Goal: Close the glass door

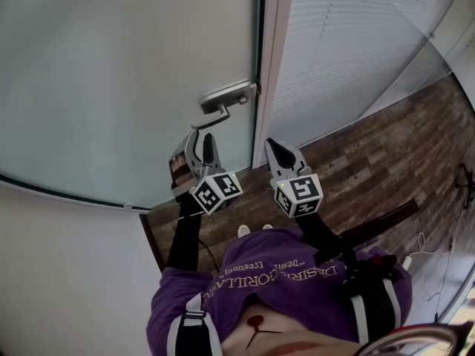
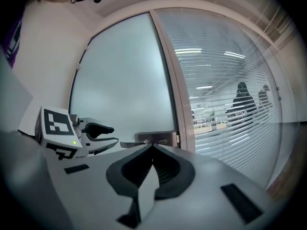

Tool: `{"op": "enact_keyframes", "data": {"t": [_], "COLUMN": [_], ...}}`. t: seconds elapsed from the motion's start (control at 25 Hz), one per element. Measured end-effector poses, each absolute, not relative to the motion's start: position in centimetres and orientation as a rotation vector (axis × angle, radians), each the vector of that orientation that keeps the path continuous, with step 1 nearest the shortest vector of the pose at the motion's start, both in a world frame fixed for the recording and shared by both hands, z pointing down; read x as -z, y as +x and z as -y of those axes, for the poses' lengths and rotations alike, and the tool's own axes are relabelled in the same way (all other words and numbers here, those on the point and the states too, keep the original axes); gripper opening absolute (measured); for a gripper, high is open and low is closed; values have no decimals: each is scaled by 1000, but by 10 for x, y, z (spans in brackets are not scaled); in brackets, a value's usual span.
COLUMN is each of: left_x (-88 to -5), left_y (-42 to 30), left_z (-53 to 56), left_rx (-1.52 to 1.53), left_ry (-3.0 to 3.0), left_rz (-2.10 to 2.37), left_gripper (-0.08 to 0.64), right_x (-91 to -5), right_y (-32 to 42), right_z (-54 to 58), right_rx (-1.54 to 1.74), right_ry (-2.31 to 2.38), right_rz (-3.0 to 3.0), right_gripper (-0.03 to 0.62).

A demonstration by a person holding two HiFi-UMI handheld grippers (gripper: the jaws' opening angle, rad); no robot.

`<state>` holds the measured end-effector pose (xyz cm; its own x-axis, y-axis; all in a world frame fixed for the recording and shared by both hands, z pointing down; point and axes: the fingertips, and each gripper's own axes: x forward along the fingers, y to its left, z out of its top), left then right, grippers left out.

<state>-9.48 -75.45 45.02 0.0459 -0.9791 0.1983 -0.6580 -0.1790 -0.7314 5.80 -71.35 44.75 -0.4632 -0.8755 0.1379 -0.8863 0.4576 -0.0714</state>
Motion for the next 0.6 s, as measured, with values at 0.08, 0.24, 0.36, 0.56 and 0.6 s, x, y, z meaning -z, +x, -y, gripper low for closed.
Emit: {"op": "enact_keyframes", "data": {"t": [0.08,0.24,0.36,0.56,0.6], "left_x": [-447,-452,-466,-485,-488], "left_y": [-96,-95,-90,-82,-79], "left_z": [743,728,716,702,700], "left_rx": [849,626,492,477,477], "left_ry": [-2000,-2252,-2410,-2492,-2512], "left_rz": [-1710,-1857,-1949,-2021,-2019], "left_gripper": [155,145,0,0,0], "right_x": [-447,-447,-447,-447,-447], "right_y": [54,48,47,46,46], "right_z": [708,702,701,703,703], "right_rx": [-198,-198,-196,-193,-191], "right_ry": [1573,1560,1556,1553,1552], "right_rz": [2618,2625,2626,2630,2630], "right_gripper": [-11,-11,-11,-11,-11]}}
